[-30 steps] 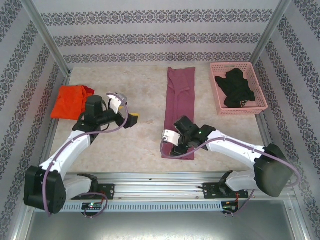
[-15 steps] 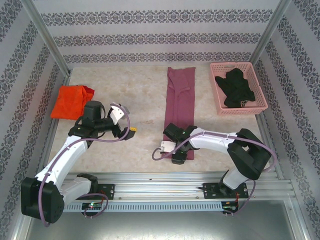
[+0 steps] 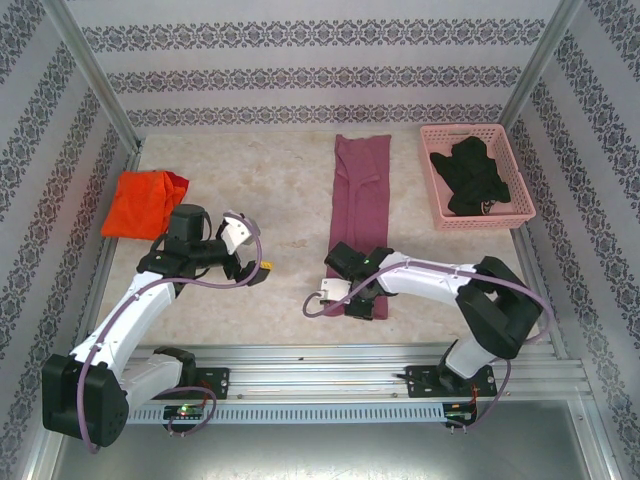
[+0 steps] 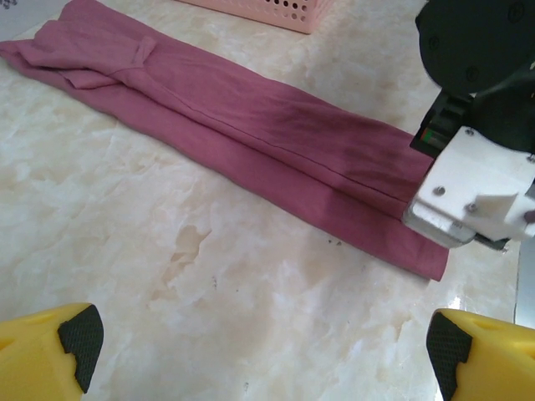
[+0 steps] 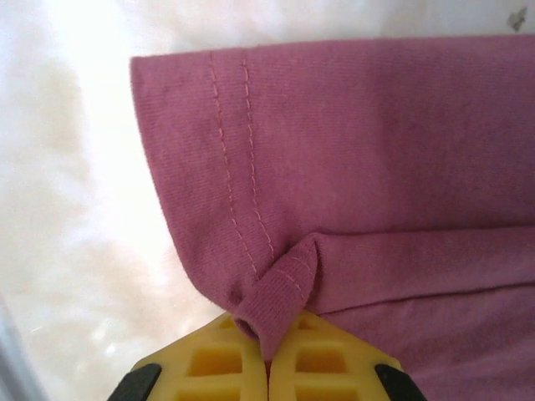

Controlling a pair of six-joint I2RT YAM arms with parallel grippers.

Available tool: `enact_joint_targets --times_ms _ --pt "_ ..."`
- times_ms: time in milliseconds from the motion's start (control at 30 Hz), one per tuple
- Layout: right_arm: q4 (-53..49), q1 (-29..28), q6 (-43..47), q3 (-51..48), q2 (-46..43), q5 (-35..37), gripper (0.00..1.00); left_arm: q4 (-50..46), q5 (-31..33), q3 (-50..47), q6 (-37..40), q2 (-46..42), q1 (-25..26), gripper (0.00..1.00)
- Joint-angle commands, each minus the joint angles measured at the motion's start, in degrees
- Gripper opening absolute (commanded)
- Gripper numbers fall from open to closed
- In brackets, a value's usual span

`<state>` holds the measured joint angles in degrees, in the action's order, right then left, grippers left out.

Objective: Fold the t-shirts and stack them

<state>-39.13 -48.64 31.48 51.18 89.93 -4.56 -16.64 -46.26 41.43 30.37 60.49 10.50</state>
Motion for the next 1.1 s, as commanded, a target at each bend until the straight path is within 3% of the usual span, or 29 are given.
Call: enact_joint_targets --times_ms 0,200,367,700,1067 --pt "-6.2 -0.5 0.2 1.9 -5.0 -7.3 0.0 -2.3 -2.6 -1.2 4.0 -0.6 0.6 1.0" --pt "-8.3 2.4 4.0 6.3 -9.7 -3.4 0.0 -3.3 -3.2 -2.0 7.4 0.5 1.4 1.0" --pt "-9.8 6.1 10.4 13.6 -8.1 0.3 0.0 -3.6 -3.0 -1.9 7.9 1.1 1.6 1.0" --pt "-9.0 14.0 18.2 27.1 4.7 7.5 0.0 -3.6 -1.8 -2.8 7.9 0.8 1.6 1.0" --pt "-3.2 19.2 20.7 37.1 16.7 9.7 0.0 3.1 -0.6 -5.7 3.8 0.8 1.6 1.0"
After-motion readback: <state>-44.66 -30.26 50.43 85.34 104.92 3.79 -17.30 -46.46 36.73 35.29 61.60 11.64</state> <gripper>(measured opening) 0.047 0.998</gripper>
